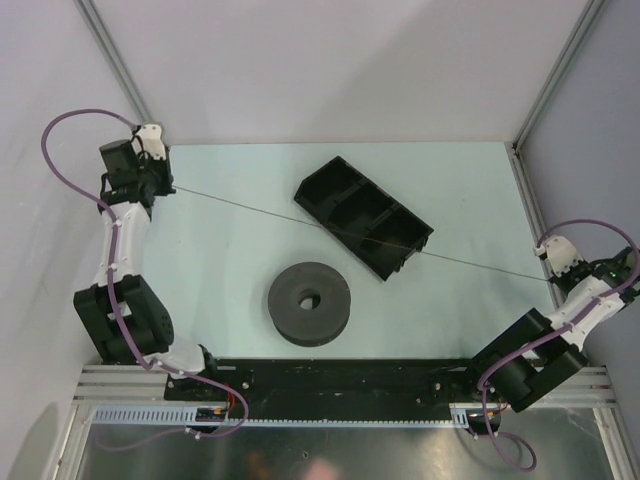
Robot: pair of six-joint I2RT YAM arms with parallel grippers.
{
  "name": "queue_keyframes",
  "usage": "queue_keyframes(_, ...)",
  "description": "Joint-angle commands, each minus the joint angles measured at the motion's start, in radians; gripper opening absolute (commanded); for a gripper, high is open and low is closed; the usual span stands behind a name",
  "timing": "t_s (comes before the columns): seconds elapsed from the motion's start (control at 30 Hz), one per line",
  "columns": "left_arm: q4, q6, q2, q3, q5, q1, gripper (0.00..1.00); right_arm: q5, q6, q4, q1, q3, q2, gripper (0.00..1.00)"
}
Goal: Wrap the cables
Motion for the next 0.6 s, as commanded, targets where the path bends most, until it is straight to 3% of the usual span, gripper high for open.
queue_keyframes(0.0, 0.030, 0.110, 0.019, 0.002, -0.046, 0.028, 0.00, -0.042, -0.135, 0.049, -0.061, 0.022, 0.015, 0.00)
queue_keyframes(0.57, 0.070, 0.257, 0.087, -0.058, -0.076, 0.067, 0.00, -0.075, -0.266, 0.029, -0.169, 0.022, 0.048, 0.00)
